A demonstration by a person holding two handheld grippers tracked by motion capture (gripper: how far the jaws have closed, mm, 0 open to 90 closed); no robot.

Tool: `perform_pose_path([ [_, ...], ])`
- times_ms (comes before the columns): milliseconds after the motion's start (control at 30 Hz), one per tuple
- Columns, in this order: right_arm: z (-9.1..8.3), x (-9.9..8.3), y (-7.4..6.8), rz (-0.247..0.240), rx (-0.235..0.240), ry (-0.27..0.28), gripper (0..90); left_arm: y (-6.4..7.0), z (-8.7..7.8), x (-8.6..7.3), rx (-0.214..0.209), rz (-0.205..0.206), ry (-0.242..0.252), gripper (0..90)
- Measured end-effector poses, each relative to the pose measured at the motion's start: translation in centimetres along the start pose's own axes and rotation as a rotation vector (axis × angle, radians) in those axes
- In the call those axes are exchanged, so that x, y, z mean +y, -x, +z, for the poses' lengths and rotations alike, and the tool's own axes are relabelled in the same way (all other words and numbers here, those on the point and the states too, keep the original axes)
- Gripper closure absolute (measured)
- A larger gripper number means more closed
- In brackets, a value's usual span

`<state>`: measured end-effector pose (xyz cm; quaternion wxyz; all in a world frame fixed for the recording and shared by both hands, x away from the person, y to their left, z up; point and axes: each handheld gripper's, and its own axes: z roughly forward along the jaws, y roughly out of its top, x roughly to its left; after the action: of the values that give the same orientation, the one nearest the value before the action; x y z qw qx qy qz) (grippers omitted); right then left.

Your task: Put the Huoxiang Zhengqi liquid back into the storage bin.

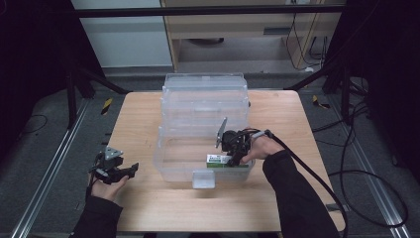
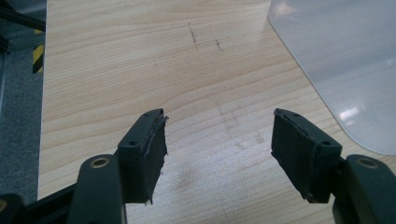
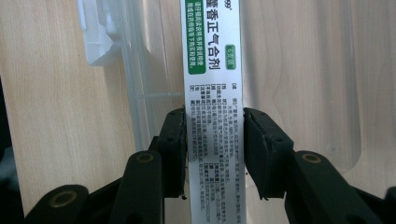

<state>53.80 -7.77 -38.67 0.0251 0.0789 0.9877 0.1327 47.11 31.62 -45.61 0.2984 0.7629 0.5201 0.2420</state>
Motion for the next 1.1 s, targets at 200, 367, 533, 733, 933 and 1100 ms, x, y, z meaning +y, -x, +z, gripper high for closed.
perform_pose_path([
  [200, -1.9, -0.4, 0.1, 0.055, -0.025, 0.102, 60.0, 0.0, 0.0, 0.0, 0.0, 0.002, -0.001, 34.5],
  [367, -4.3, -1.2, 0.1, 0.117, -0.077, 0.185, 58.4, 0.1, 0.0, 0.0, 0.0, 0.003, -0.003, 34.5],
  [533, -5.8, -1.8, 0.0, 0.166, -0.102, 0.236, 55.6, 0.1, 0.0, 0.0, -0.002, 0.003, -0.003, 34.9],
  [733, -7.0, -2.4, -0.6, 0.187, -0.107, 0.266, 53.5, 0.1, -0.1, 0.0, -0.001, 0.003, -0.001, 35.1],
  [933, -7.1, -2.2, -1.6, 0.175, -0.092, 0.289, 52.0, 0.2, 0.0, 0.0, -0.002, 0.004, -0.002, 35.2],
  [1100, -5.7, -1.3, -2.6, 0.125, -0.058, 0.263, 53.3, 0.2, 0.0, 0.1, -0.004, 0.006, 0.0, 35.4],
])
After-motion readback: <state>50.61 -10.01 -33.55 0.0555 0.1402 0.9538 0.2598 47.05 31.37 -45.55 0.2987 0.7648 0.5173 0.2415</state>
